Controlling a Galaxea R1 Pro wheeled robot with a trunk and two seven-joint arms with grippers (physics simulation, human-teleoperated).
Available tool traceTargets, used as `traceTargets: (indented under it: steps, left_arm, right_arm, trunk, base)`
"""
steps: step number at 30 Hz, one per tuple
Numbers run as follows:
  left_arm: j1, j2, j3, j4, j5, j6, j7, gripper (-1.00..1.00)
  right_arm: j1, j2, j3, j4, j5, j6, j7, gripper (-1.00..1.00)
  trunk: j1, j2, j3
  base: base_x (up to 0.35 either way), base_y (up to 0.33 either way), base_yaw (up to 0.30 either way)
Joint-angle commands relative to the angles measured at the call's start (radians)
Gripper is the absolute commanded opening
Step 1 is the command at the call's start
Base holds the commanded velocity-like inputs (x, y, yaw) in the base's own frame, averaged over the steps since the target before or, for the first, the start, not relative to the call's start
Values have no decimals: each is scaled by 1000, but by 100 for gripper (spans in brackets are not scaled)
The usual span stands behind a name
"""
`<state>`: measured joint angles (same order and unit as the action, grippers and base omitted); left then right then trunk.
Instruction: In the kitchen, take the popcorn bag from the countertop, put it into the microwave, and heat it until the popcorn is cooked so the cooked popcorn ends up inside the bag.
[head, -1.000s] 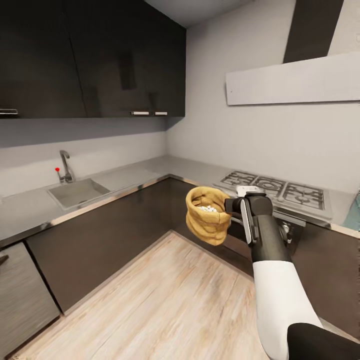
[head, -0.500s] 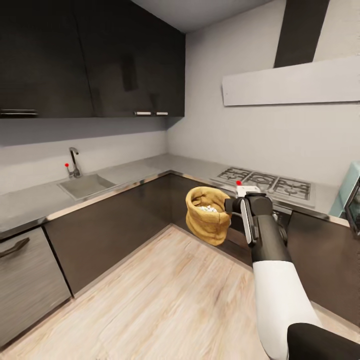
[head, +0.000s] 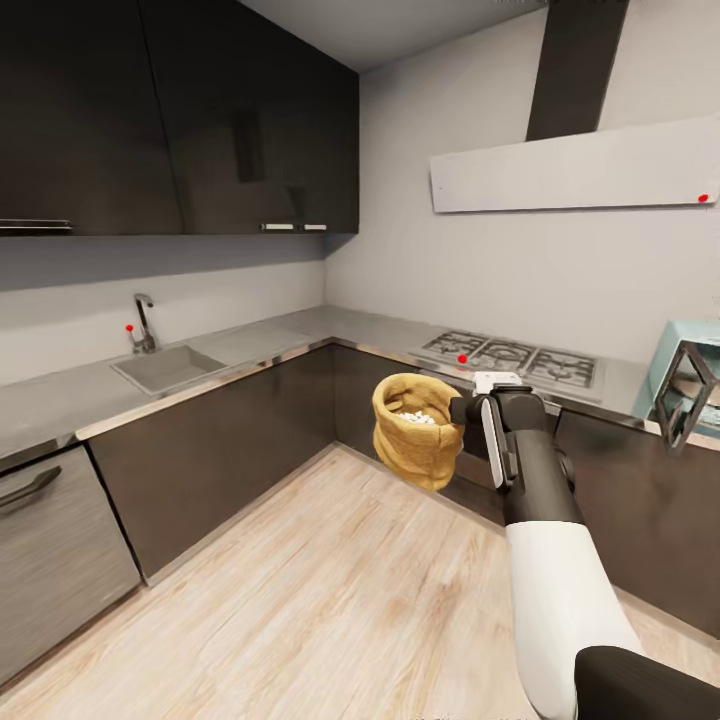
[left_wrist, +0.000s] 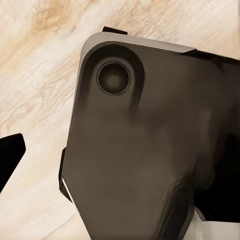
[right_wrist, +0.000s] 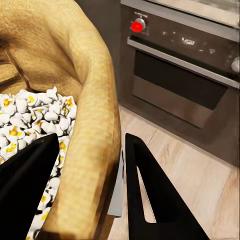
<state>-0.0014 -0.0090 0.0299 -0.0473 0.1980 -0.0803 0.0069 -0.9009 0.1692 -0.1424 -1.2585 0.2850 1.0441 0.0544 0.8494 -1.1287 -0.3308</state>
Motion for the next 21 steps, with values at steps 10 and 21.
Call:
traceTargets:
  steps: [10, 21]
  left_arm:
    - [0, 0, 2, 0, 5, -3, 1, 100]
    - [0, 0, 2, 0, 5, -3, 1, 100]
  right_arm:
    - [-1, 1, -2, 2, 4, 3, 2, -100]
    - [-1, -2, -4, 39, 2, 3, 0, -100]
  trunk:
    - [0, -1, -1]
    - [0, -1, -1]
  base:
    - [0, 0, -244]
    - [0, 0, -245]
